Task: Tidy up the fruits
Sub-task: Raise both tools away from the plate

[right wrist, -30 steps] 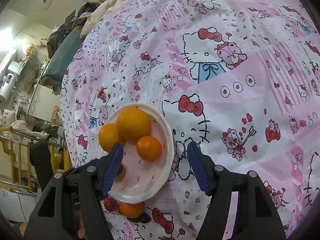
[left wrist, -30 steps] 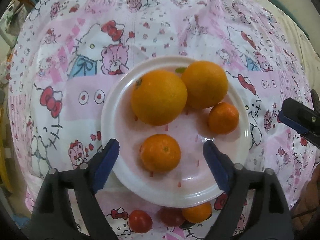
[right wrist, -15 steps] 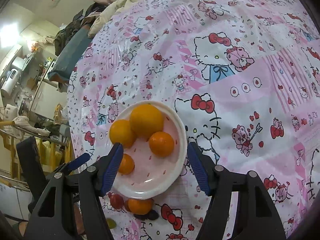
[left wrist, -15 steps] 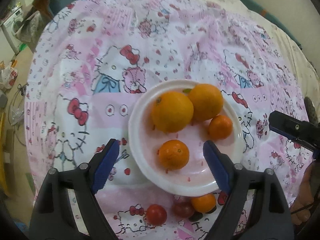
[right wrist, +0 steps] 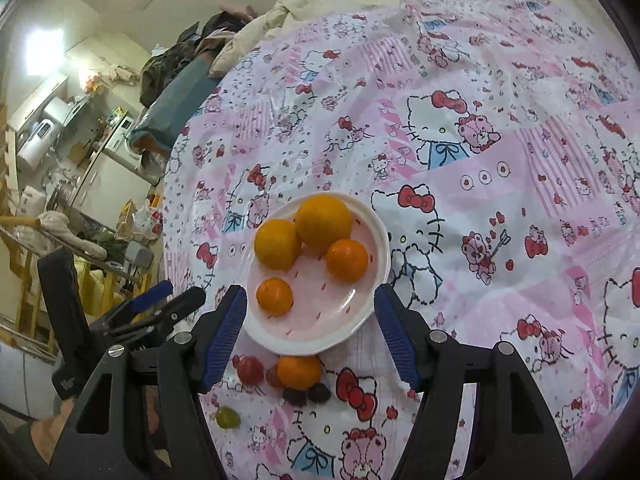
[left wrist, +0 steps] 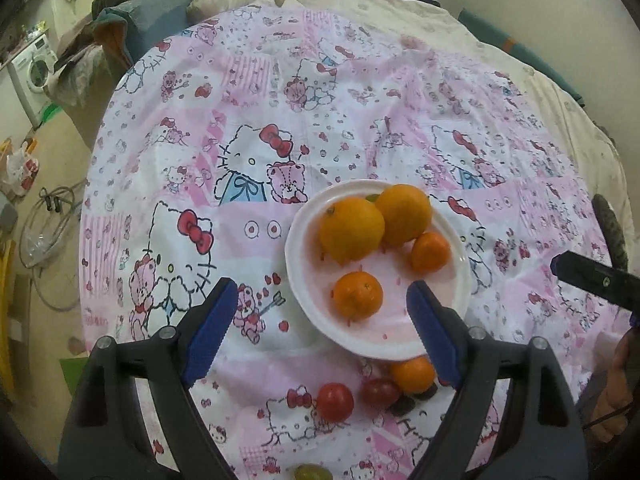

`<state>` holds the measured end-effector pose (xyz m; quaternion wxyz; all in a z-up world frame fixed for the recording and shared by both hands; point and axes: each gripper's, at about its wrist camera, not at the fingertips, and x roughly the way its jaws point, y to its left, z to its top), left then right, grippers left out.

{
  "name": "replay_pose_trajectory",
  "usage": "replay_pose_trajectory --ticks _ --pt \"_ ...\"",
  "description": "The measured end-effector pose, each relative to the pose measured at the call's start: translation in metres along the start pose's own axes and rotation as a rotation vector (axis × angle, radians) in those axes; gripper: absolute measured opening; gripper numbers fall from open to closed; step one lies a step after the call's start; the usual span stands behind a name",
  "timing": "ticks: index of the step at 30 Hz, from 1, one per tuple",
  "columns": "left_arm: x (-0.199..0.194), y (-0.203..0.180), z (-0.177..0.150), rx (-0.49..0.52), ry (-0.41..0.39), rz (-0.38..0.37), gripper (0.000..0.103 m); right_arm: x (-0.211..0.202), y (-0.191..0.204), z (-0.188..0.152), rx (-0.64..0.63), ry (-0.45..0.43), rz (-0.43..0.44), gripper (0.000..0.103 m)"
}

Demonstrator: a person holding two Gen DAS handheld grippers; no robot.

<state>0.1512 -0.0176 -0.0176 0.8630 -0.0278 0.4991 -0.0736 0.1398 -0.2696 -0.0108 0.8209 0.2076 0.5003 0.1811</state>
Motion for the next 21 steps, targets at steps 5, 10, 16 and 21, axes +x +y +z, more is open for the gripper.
replay_pose_trajectory --ticks 5,10,16,21 --pt "-0.016 0.003 -0.009 -0.059 0.027 0.048 0.084 -0.010 0.006 -0.015 -0.017 -0.004 0.005 0.069" --pt "-0.041 -0.004 -0.019 -0.060 -0.007 0.056 0.084 -0.014 0.006 -0.025 -0.019 -0.006 -0.002 0.069" --pt "-0.058 -0.009 -0.029 -0.062 -0.044 0.048 0.084 -0.025 0.007 -0.039 -0.037 -0.086 -0.045 0.072" --pt "-0.053 -0.011 -0.037 -0.021 -0.063 0.075 0.084 -0.026 0.002 -0.048 -0.008 -0.110 -0.082 0.084"
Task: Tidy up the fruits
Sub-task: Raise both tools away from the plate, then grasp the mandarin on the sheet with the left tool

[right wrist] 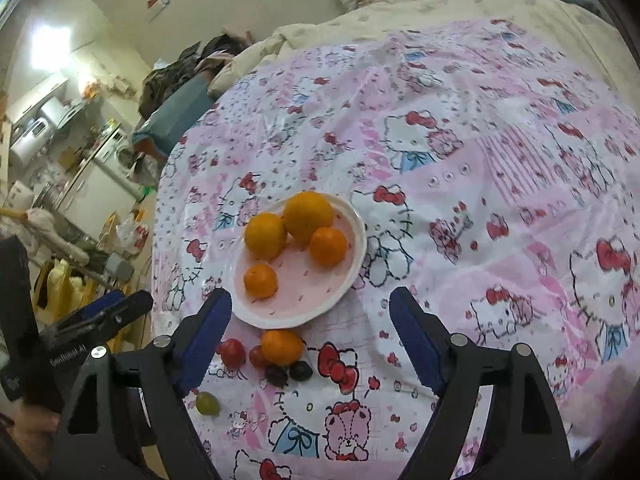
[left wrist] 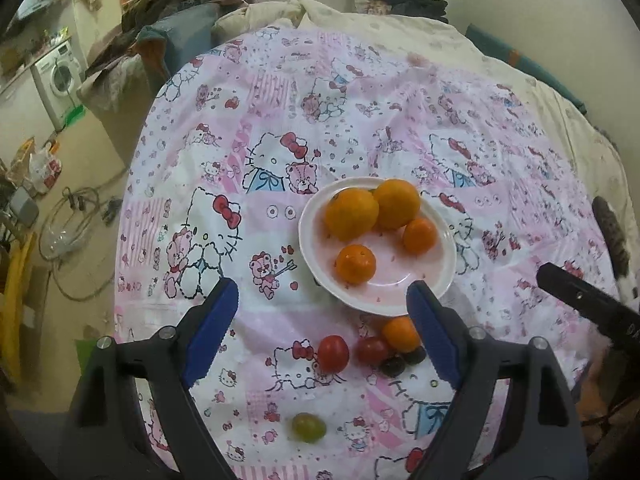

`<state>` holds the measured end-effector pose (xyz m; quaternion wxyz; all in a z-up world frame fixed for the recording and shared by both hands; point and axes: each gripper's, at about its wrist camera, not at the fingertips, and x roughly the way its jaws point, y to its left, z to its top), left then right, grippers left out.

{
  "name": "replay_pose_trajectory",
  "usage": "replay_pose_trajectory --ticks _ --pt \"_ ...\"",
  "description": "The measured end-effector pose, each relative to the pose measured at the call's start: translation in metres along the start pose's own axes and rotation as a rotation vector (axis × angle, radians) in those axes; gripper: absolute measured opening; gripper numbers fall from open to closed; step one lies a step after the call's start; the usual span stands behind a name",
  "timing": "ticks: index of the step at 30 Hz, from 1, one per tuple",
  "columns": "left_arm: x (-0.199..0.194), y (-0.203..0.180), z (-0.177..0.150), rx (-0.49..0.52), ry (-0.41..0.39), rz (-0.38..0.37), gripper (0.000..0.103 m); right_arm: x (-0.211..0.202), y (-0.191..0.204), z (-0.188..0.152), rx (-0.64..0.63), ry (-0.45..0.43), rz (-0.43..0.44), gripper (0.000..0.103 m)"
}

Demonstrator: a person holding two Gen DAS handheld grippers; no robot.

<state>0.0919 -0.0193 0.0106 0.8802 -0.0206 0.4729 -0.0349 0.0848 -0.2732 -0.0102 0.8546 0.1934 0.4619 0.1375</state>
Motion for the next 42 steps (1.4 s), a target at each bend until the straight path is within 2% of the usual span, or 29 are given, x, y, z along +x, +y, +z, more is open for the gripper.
replay_pose_trajectory --ticks 5,8,16,19,26,30,34,35,37,39,42 --pt "0.008 0.006 -0.003 -0.042 -0.002 0.017 0.084 0.008 -0.001 -0.002 0.005 0.009 -0.028 0.084" --pt "0.016 0.007 -0.007 -0.058 0.035 -0.016 0.084 0.015 -0.002 -0.001 0.016 0.024 -0.027 0.085" --pt "0.060 -0.009 -0.027 -0.053 0.242 -0.064 0.083 0.019 -0.012 0.000 0.058 0.050 -0.049 0.088" --pt "0.073 -0.027 -0.032 -0.014 0.288 -0.072 0.078 0.017 -0.022 0.000 0.099 0.056 -0.047 0.088" --pt "0.103 -0.069 -0.036 0.117 0.334 -0.064 0.076 0.008 -0.041 0.000 0.147 0.048 -0.042 0.088" --pt "0.118 -0.078 -0.039 0.151 0.379 -0.063 0.060 0.003 -0.052 -0.001 0.175 0.047 -0.047 0.088" --pt "0.124 -0.084 -0.041 0.177 0.384 -0.058 0.058 0.002 -0.058 -0.001 0.196 0.050 -0.043 0.088" --pt "0.125 -0.085 -0.041 0.184 0.379 -0.052 0.051 0.002 -0.058 -0.001 0.196 0.051 -0.044 0.088" --pt "0.127 -0.087 -0.041 0.188 0.381 -0.058 0.048 0.004 -0.058 0.000 0.196 0.053 -0.048 0.088" --pt "0.127 -0.089 -0.042 0.193 0.378 -0.081 0.038 0.005 -0.057 0.000 0.194 0.054 -0.052 0.088" --pt "0.127 -0.093 -0.040 0.210 0.369 -0.073 0.037 0.005 -0.056 0.000 0.191 0.054 -0.051 0.088"
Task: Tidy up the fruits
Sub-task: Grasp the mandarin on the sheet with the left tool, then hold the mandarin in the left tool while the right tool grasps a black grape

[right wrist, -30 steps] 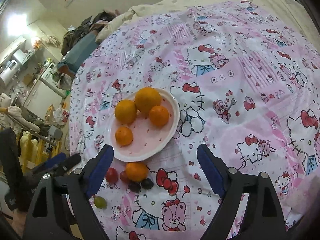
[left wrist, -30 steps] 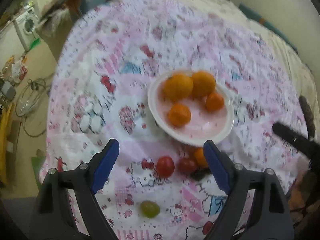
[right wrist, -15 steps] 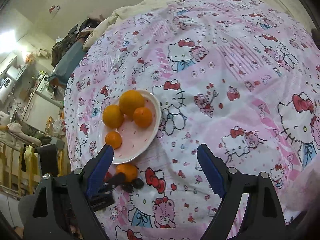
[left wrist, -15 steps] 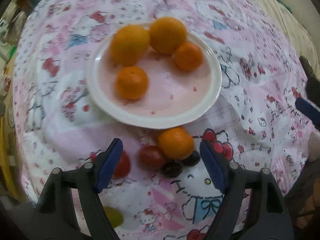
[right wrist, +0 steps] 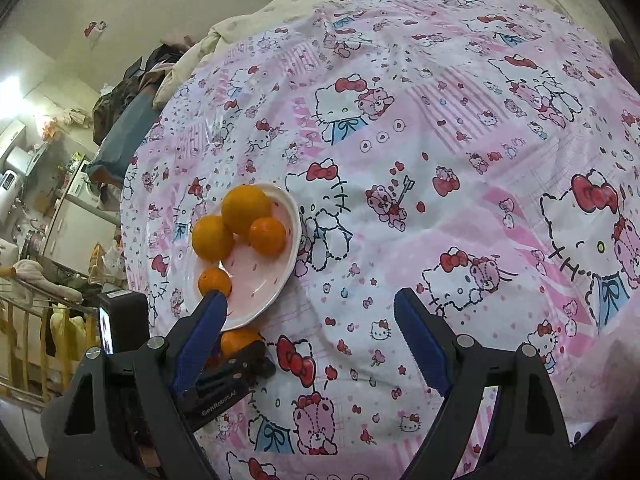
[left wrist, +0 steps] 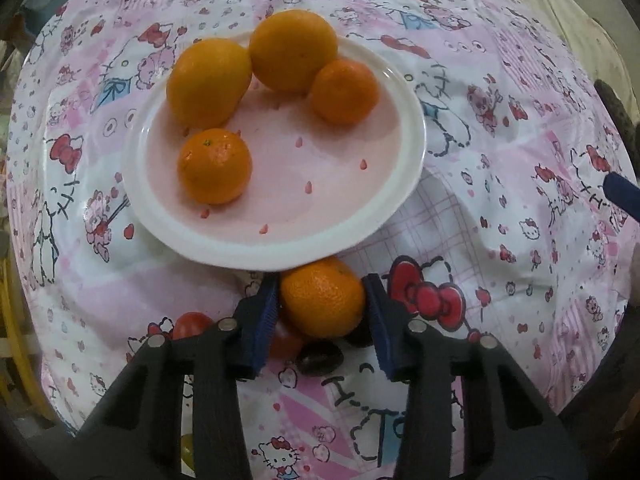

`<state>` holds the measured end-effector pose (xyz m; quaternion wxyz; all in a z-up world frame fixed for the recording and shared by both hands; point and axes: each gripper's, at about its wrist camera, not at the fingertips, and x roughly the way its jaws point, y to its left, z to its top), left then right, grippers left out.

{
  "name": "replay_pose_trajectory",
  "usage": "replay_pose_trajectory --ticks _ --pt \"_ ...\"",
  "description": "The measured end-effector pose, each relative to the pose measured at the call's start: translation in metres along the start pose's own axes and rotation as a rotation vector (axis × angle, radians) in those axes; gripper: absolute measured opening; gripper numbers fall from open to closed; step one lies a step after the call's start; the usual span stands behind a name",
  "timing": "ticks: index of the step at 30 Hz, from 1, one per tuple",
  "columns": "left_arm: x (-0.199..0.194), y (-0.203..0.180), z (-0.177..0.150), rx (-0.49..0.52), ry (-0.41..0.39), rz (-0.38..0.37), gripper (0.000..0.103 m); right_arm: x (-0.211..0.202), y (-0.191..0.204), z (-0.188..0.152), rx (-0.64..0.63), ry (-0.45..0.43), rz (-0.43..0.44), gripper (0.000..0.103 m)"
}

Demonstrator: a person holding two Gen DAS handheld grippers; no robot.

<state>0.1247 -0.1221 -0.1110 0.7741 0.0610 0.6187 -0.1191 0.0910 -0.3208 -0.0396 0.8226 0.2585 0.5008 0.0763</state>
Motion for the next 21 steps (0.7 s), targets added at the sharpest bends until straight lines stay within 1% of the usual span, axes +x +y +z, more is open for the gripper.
replay_pose_trajectory --ticks 5,12,15,19,21 --pt "-0.007 0.000 -0.004 -0.010 -0.003 -0.021 0.037 0.001 0.003 0.000 -0.014 0.001 -0.001 0.088" --pt "-0.025 0.001 -0.018 -0.011 -0.020 -0.038 0.037 0.001 0.004 0.000 -0.015 -0.002 0.000 0.088" --pt "-0.036 0.006 -0.022 -0.005 -0.044 -0.040 0.037 0.003 0.008 0.000 -0.028 -0.004 -0.001 0.088" --pt "-0.054 0.022 -0.024 -0.054 -0.066 -0.072 0.037 0.005 0.014 0.000 -0.045 -0.003 -0.007 0.088" --pt "-0.067 0.029 -0.023 -0.063 -0.084 -0.074 0.037 0.006 0.015 0.000 -0.048 -0.002 -0.006 0.088"
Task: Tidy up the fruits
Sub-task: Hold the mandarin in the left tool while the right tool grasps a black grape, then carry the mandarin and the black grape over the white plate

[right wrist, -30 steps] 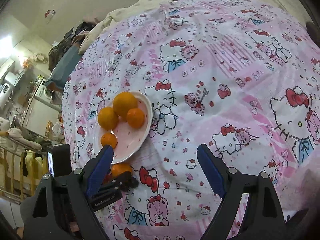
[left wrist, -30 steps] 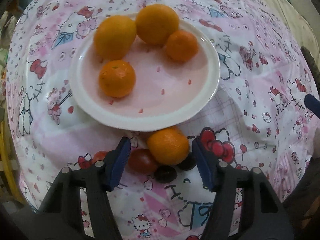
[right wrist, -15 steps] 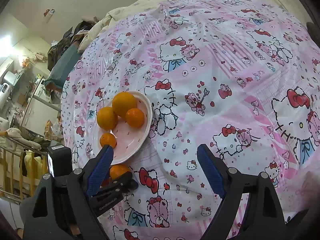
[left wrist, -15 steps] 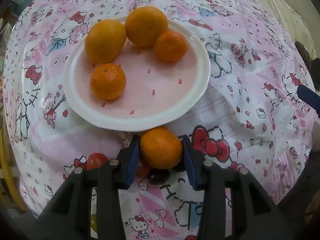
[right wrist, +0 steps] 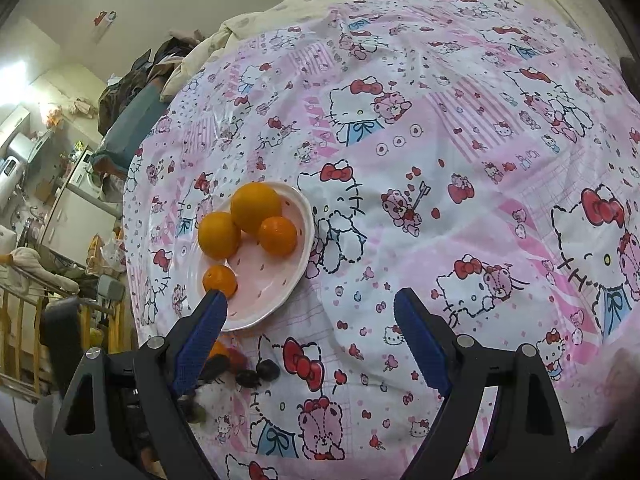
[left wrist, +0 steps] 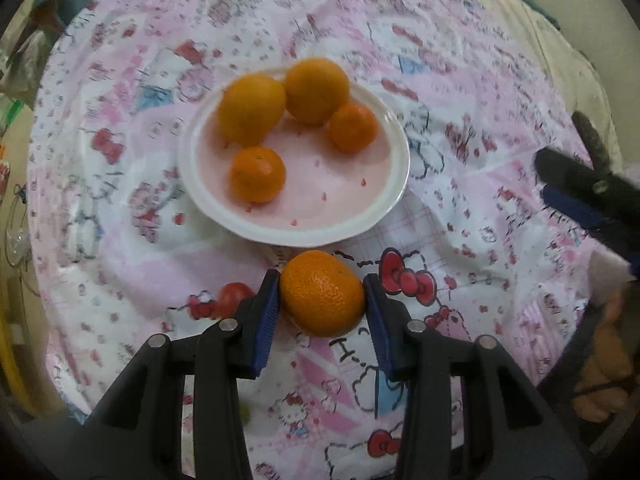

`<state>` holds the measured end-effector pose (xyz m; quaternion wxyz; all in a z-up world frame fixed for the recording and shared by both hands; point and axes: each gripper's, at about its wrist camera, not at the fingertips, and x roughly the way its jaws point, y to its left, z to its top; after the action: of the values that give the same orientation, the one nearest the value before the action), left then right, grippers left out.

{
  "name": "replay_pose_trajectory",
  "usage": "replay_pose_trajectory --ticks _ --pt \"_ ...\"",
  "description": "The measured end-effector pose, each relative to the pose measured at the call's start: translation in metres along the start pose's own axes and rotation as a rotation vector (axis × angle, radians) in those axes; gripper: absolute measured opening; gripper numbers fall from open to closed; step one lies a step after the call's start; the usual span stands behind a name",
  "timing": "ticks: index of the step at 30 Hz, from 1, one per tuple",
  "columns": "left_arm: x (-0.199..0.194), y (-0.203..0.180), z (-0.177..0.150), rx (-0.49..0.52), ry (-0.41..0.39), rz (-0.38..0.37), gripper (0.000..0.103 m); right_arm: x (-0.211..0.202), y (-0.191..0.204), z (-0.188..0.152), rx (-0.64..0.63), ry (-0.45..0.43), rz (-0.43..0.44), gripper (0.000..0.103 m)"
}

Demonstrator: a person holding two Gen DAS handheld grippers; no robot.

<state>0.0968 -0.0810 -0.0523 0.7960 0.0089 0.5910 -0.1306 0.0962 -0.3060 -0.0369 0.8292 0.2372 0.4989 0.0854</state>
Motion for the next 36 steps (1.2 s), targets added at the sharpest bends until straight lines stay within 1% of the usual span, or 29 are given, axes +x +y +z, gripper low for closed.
replay_pose_trajectory --ticks 1,3,5,7,12,14,16,17,18,19,20,21,22,23,24,25,27,30,33,34,35,36 --pt "-0.006 0.002 0.002 -0.004 -0.010 -0.005 0.037 0.000 0.001 0.000 0.000 0.000 0.002 0.088" --pt "-0.021 0.007 0.005 -0.023 -0.023 -0.038 0.037 0.001 0.003 0.000 -0.003 0.001 0.005 0.088" --pt "-0.036 0.014 0.007 -0.030 -0.041 -0.045 0.037 0.003 0.005 0.000 -0.010 0.004 0.022 0.088" --pt "-0.044 0.018 0.009 -0.026 -0.061 -0.023 0.037 0.006 0.008 -0.001 -0.014 0.017 0.048 0.088" --pt "-0.059 0.036 0.008 -0.039 -0.118 0.055 0.037 0.016 0.014 -0.005 -0.012 0.056 0.075 0.088" --pt "-0.058 0.048 0.007 -0.077 -0.127 0.060 0.037 0.022 0.016 -0.007 -0.011 0.082 0.085 0.088" --pt "-0.054 0.058 0.005 -0.117 -0.123 0.055 0.037 0.034 0.017 -0.011 -0.008 0.136 0.093 0.087" --pt "-0.052 0.063 0.005 -0.140 -0.118 0.052 0.037 0.042 0.017 -0.013 -0.006 0.171 0.095 0.084" --pt "-0.050 0.066 0.004 -0.158 -0.112 0.047 0.037 0.047 0.017 -0.016 -0.005 0.196 0.098 0.076" --pt "-0.048 0.071 0.002 -0.182 -0.102 0.035 0.037 0.056 0.019 -0.020 -0.010 0.240 0.105 0.072" --pt "-0.048 0.073 0.002 -0.193 -0.097 0.028 0.037 0.064 0.021 -0.023 -0.021 0.277 0.107 0.064" --pt "-0.047 0.076 0.002 -0.207 -0.092 0.021 0.037 0.072 0.023 -0.028 -0.029 0.312 0.111 0.059" --pt "-0.047 0.077 0.001 -0.214 -0.092 0.018 0.037 0.082 0.026 -0.032 -0.029 0.353 0.126 0.057" --pt "-0.048 0.079 0.002 -0.220 -0.094 0.017 0.037 0.090 0.029 -0.036 -0.029 0.383 0.135 0.053" --pt "-0.049 0.080 0.002 -0.223 -0.095 0.015 0.037 0.097 0.032 -0.039 -0.037 0.408 0.137 0.048" --pt "-0.050 0.080 0.003 -0.229 -0.097 0.009 0.037 0.103 0.036 -0.043 -0.052 0.425 0.128 0.046" --pt "-0.051 0.082 0.004 -0.238 -0.100 -0.004 0.037 0.113 0.041 -0.047 -0.072 0.448 0.103 0.042" --pt "-0.054 0.084 0.004 -0.243 -0.104 -0.010 0.037 0.123 0.041 -0.050 -0.077 0.457 0.068 0.038" --pt "-0.054 0.087 0.004 -0.252 -0.100 -0.022 0.037 0.128 0.039 -0.049 -0.075 0.464 0.048 0.036" --pt "-0.053 0.088 0.004 -0.255 -0.097 -0.024 0.037 0.130 0.040 -0.050 -0.089 0.465 0.026 0.033" --pt "-0.053 0.088 0.004 -0.257 -0.094 -0.026 0.037 0.131 0.040 -0.051 -0.100 0.466 0.012 0.028" --pt "-0.052 0.088 0.004 -0.258 -0.092 -0.028 0.037 0.132 0.040 -0.052 -0.105 0.467 0.009 0.029"
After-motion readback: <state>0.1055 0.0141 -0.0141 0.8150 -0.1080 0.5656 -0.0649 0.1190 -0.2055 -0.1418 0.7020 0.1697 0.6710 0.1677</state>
